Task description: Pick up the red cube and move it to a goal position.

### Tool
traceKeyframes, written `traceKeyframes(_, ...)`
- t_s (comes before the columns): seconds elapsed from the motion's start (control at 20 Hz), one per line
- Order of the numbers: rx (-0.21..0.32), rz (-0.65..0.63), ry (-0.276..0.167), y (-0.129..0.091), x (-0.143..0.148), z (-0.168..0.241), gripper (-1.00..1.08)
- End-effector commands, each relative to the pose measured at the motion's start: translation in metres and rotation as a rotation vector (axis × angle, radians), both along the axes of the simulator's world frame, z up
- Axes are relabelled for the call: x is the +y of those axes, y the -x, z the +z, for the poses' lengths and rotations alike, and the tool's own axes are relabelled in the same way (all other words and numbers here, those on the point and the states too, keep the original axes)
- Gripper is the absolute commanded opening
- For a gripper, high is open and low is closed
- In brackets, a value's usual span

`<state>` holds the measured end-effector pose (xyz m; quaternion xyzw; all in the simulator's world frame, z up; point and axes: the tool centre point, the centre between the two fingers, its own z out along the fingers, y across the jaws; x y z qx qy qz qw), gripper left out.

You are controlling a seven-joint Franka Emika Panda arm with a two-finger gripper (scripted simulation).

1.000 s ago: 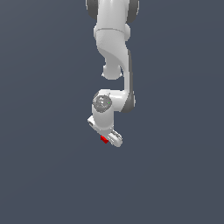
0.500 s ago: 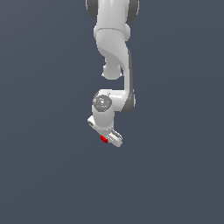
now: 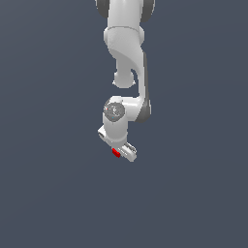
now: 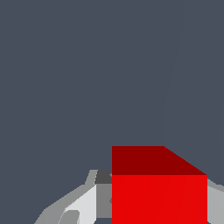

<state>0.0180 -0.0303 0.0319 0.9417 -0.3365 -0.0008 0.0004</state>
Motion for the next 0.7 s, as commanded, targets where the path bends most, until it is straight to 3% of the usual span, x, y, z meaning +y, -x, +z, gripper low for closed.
traceKeyframes(0.0, -0.002, 0.000, 0.000, 0.000, 0.004, 0.011, -1.00)
traceKeyframes(0.65, -0.002, 0.000, 0.000, 0.005, 0.047, 0.130, -1.00)
